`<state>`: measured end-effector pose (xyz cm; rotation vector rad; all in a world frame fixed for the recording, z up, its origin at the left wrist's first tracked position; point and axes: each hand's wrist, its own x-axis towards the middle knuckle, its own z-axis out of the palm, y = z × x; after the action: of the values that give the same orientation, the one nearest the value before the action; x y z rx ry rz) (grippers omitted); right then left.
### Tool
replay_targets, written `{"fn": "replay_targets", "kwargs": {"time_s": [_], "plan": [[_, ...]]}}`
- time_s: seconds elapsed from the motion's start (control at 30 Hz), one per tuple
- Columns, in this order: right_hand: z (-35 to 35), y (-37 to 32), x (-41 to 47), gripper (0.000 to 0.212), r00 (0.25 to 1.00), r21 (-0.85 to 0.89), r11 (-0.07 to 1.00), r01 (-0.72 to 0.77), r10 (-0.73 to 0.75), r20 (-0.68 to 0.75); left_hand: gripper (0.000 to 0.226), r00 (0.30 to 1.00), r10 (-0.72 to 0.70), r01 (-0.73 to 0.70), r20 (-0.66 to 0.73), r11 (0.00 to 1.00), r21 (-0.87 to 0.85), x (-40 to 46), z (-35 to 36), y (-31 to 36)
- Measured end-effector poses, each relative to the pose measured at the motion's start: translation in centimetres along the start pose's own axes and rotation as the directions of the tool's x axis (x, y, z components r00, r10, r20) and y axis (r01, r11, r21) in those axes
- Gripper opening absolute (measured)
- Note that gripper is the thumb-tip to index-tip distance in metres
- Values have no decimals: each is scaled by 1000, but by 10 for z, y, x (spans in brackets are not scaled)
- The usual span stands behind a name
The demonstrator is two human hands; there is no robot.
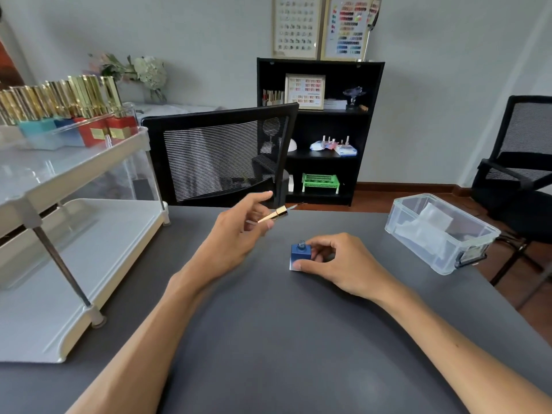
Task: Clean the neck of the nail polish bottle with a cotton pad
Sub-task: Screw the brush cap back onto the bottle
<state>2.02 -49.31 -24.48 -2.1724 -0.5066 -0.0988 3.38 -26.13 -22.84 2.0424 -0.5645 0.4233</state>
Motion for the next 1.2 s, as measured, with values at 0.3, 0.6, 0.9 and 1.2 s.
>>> {"fn": "replay_targets", "kwargs": {"time_s": [0.3,0.6,0.9,1.2], "plan": [[0,-2,-2,16,1000,18,1000,-1,1,21,25,992,-126,116,-7,936,-333,1,-12,13],[-1,-2,-2,16,999,7,1000,1,-1,35,32,997,-61,46,-38,947,-319,2,-9,20],[-1,-1,-2,16,998,-23,1000,2,-1,65,27,983,-87,2,-160,881,-473,0,10,23],[-2,0,-1,19,998,-27,1000,-6,7,55,23,976,-54,-63,-211,858,-509,0,15,30]]}}
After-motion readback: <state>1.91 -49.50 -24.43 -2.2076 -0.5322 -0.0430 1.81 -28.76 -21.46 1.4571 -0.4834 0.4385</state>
